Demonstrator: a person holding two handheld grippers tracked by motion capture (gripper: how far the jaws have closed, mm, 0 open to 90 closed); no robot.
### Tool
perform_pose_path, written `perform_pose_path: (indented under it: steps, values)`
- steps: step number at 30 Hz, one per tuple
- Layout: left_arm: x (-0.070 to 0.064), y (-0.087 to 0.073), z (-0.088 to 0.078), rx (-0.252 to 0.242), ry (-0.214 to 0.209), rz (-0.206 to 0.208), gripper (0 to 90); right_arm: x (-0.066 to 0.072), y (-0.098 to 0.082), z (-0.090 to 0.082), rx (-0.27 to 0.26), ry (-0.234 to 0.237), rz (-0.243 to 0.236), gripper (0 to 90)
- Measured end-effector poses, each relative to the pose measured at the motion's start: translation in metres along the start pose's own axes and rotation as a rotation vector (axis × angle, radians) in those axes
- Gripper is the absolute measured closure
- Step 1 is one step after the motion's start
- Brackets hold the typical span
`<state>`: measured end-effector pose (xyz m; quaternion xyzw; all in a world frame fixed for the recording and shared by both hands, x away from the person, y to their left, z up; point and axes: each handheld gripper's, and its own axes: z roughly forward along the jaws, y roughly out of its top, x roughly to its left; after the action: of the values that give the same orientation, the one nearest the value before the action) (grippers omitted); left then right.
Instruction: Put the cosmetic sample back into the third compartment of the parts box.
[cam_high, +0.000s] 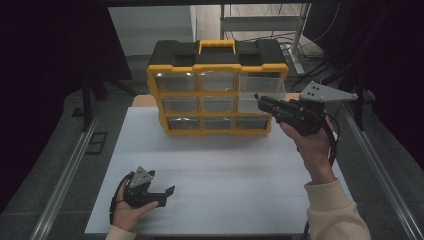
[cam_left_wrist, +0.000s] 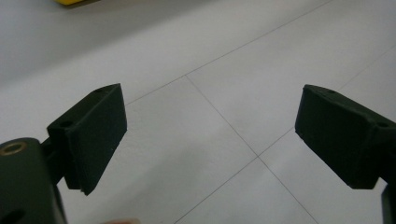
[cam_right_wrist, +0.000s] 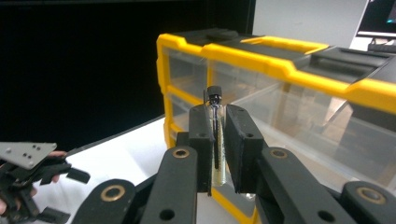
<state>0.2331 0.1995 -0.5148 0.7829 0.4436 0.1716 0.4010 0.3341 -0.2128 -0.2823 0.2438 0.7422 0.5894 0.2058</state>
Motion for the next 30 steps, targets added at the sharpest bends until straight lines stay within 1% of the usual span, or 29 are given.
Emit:
perform_pose_path:
  steps: [2,4,5,6,9,10,11,12,14,15,16,17,19,24,26,30]
  values:
    - [0.0,0.0,0.0,0.0,0.0,0.0,9.8,-0.002,0.003,-0.001,0.009,-0.004,-0.006,80.8]
    - [0.0,0.0,0.0,0.0,0.0,0.0,9.8,-0.004,0.009,0.001,-0.001,-0.023,-0.008,80.8]
    - [0.0,0.0,0.0,0.0,0.0,0.0,9.8,-0.005,0.012,0.002,-0.001,-0.033,-0.009,80.8]
    - [0.0,0.0,0.0,0.001,0.0,0.0,9.8,-0.008,0.014,0.003,0.012,-0.041,-0.021,80.8]
    - [0.0,0.0,0.0,0.002,-0.001,-0.001,9.7,-0.011,0.019,0.007,0.009,-0.069,-0.017,80.8]
    - [0.0,0.0,0.0,0.002,-0.001,-0.001,9.7,-0.011,0.019,0.007,0.009,-0.069,-0.017,80.8]
    - [0.0,0.0,0.0,0.002,-0.002,-0.001,9.7,-0.014,0.021,0.008,0.027,-0.08,-0.02,80.8]
    - [0.0,0.0,0.0,0.001,-0.002,-0.001,9.7,-0.016,0.022,0.011,0.017,-0.09,-0.016,80.9]
    - [0.0,0.0,0.0,0.001,-0.002,-0.001,9.7,-0.02,0.023,0.014,0.029,-0.104,-0.01,80.8]
    - [0.0,0.0,0.0,0.001,-0.001,0.0,9.7,-0.025,0.024,0.018,0.034,-0.121,0.002,80.9]
    - [0.0,0.0,0.0,0.001,-0.001,-0.001,9.8,-0.026,0.025,0.019,0.037,-0.128,0.007,80.8]
    - [0.0,0.0,0.0,0.001,-0.001,-0.001,9.7,-0.026,0.025,0.019,0.037,-0.128,0.007,80.8]
    - [0.0,0.0,0.0,-0.001,0.0,0.0,9.7,-0.03,0.025,0.023,0.042,-0.143,0.019,80.8]
    - [0.001,-0.001,0.0,-0.002,0.001,-0.006,9.7,-0.037,0.024,0.031,0.059,-0.166,0.022,80.9]
    - [0.002,-0.001,0.0,-0.001,0.003,-0.007,9.7,-0.04,0.023,0.033,0.066,-0.167,0.023,80.8]
    - [0.002,-0.001,0.0,-0.002,0.003,-0.007,9.7,-0.043,0.021,0.037,0.067,-0.171,0.026,80.7]
